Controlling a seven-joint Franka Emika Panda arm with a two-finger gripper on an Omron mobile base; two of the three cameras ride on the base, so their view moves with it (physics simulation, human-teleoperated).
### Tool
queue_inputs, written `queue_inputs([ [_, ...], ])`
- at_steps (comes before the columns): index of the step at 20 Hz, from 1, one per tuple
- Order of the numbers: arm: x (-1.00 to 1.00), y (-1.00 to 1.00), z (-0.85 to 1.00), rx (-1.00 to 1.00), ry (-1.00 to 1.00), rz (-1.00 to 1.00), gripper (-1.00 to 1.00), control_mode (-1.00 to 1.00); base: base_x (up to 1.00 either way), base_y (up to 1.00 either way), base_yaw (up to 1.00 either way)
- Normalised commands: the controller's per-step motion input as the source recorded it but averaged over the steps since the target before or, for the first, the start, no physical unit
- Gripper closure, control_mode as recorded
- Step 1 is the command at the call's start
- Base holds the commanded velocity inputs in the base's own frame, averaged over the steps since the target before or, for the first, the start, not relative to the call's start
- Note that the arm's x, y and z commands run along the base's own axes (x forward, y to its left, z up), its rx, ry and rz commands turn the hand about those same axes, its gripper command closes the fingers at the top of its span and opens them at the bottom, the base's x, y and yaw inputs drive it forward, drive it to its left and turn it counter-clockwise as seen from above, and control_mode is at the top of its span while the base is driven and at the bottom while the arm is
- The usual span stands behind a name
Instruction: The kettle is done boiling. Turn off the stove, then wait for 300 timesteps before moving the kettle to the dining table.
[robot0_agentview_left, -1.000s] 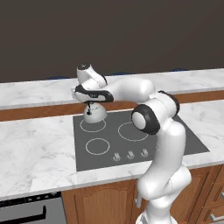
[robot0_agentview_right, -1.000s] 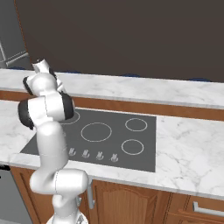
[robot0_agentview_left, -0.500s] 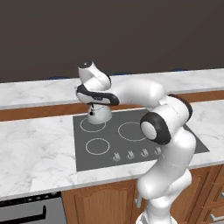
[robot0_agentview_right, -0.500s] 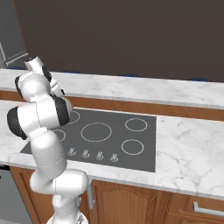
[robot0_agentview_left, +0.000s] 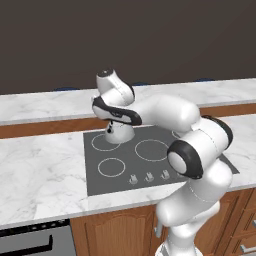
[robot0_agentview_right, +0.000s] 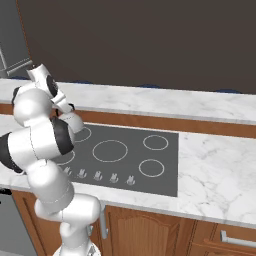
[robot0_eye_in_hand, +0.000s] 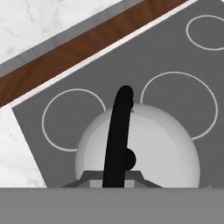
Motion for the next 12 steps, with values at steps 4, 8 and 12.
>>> queue_inputs([
  [4, 0.0, 0.0, 0.0, 0.0, 0.0, 0.0, 1.0, -1.0, 0.0, 0.0, 0.0],
  [8, -0.02, 0.0, 0.0, 0.0, -0.01, 0.0, 1.0, 1.0, -0.2, -0.16, -0.01],
  [12, 0.0, 0.0, 0.0, 0.0, 0.0, 0.0, 1.0, 1.0, -0.46, -0.47, -0.06],
])
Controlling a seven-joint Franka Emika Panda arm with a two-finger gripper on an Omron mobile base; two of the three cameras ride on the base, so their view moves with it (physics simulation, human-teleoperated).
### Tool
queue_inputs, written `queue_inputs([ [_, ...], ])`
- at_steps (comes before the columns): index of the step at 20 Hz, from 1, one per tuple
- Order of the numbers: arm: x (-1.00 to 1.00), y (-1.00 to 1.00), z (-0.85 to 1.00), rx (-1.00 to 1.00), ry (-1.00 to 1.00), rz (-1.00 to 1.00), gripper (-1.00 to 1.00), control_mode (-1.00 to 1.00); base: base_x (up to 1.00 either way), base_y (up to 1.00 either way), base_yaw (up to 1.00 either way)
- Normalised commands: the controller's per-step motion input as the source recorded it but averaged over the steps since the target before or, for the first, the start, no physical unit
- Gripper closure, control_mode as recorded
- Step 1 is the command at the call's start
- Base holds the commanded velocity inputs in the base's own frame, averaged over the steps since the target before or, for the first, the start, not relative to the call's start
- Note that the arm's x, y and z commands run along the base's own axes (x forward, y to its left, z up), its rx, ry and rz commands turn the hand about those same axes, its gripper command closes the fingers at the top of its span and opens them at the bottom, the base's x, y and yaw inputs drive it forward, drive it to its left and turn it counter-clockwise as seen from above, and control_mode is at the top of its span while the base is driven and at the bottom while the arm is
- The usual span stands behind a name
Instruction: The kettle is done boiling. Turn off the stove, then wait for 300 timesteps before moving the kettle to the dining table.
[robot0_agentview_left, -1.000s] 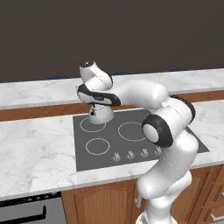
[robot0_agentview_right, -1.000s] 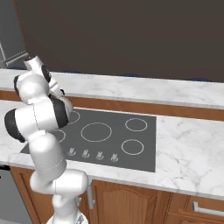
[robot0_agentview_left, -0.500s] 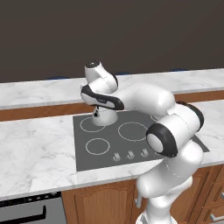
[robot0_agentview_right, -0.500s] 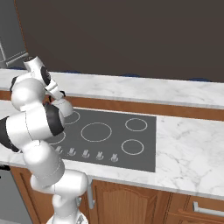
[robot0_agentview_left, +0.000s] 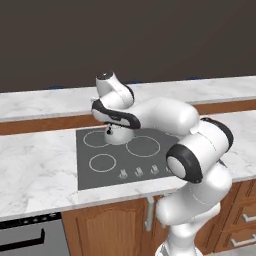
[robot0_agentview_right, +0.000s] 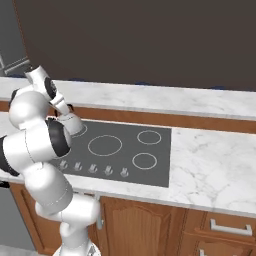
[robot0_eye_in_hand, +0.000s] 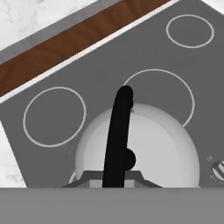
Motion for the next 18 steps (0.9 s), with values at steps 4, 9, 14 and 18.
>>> queue_inputs([
  [4, 0.0, 0.0, 0.0, 0.0, 0.0, 0.0, 1.0, 1.0, -0.33, -0.57, -0.06],
  [9, 0.0, 0.0, 0.0, 0.0, 0.0, 0.0, 1.0, 1.0, -0.13, -0.7, 0.0],
  [14, 0.0, 0.0, 0.0, 0.0, 0.0, 0.0, 1.0, 1.0, -0.11, -0.74, 0.0],
  [18, 0.0, 0.0, 0.0, 0.0, 0.0, 0.0, 1.0, 1.0, -0.22, -0.8, 0.0],
])
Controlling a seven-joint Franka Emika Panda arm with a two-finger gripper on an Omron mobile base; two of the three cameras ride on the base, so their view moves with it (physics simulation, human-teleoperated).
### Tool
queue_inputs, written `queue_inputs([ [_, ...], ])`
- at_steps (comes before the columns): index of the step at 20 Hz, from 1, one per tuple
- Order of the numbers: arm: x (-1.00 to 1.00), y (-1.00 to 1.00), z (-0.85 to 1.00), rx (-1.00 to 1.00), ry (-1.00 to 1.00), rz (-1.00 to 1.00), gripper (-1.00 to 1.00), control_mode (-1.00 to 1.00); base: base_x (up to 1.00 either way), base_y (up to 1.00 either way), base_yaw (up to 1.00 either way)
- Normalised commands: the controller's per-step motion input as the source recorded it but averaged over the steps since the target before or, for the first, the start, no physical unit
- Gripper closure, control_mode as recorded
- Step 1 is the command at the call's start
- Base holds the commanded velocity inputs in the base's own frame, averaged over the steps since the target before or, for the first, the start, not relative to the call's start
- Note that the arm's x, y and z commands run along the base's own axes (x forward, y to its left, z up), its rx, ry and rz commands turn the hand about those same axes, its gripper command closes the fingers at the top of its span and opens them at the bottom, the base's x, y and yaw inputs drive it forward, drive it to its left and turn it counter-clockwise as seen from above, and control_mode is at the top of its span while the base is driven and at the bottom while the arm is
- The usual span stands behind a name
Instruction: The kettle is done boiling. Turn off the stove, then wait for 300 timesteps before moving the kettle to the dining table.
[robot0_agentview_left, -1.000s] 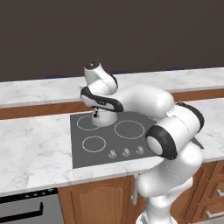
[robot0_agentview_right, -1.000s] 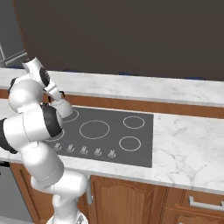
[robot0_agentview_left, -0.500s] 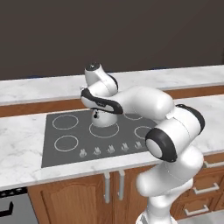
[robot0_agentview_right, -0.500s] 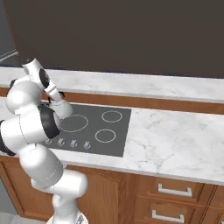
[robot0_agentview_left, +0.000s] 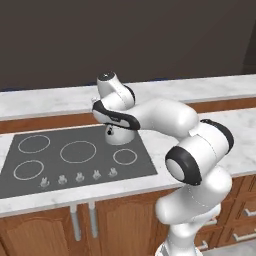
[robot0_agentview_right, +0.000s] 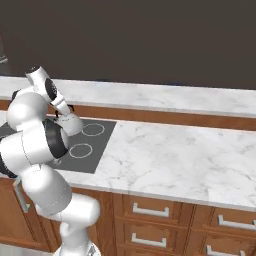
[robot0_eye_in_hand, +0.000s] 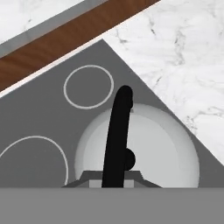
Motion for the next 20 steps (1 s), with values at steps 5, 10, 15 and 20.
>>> queue_inputs([
  [5, 0.0, 0.0, 0.0, 0.0, 0.0, 0.0, 1.0, 1.0, -0.22, -0.85, 0.0],
  [10, 0.0, 0.0, 0.0, 0.0, 0.0, 0.0, 1.0, 1.0, -0.22, -0.85, 0.0],
  [15, 0.0, 0.0, 0.0, 0.0, 0.0, 0.0, 1.0, 1.0, -0.27, -0.85, 0.0],
  [20, 0.0, 0.0, 0.0, 0.0, 0.0, 0.0, 1.0, 1.0, -0.31, -0.9, 0.0],
])
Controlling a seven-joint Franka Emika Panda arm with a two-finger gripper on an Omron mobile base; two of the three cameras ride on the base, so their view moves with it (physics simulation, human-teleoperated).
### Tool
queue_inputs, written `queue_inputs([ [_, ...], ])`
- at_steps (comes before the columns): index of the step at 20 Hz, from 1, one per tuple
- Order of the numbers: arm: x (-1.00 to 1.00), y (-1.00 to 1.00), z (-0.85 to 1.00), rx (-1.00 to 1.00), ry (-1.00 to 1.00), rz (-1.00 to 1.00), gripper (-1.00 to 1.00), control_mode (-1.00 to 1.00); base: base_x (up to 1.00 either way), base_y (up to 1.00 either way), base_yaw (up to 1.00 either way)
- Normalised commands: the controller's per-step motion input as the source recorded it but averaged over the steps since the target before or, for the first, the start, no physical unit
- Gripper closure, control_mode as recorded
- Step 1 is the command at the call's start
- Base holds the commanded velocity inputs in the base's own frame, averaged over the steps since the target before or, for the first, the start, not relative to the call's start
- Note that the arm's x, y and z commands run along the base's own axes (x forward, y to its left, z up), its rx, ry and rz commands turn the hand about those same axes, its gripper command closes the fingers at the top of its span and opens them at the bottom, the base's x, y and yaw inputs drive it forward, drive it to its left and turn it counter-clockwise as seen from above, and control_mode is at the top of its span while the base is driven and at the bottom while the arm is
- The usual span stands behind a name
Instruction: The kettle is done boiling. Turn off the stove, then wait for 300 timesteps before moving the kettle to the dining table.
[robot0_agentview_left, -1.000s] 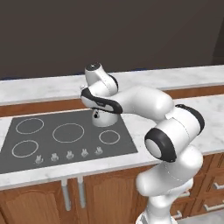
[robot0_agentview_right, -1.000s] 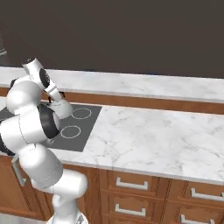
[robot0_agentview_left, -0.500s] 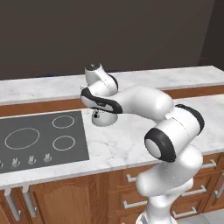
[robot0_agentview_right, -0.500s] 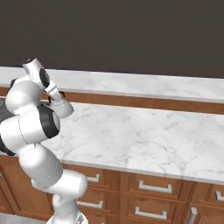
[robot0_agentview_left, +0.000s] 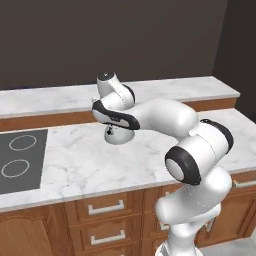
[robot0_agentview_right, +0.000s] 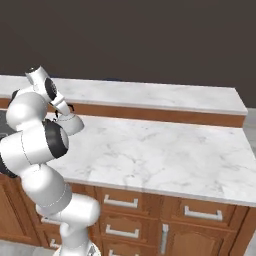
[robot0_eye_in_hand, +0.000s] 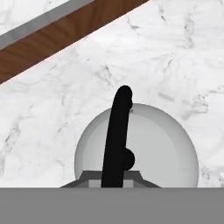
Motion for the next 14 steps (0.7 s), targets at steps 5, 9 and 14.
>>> queue_inputs([
  [5, 0.0, 0.0, 0.0, 0.0, 0.0, 0.0, 1.0, 1.0, -0.29, -0.91, 0.0],
  [9, 0.0, 0.0, 0.0, 0.0, 0.0, 0.0, 1.0, 1.0, -0.28, -0.92, 0.0],
  [14, 0.0, 0.0, 0.0, 0.0, 0.0, 0.0, 1.0, 1.0, -0.26, -0.94, 0.0],
])
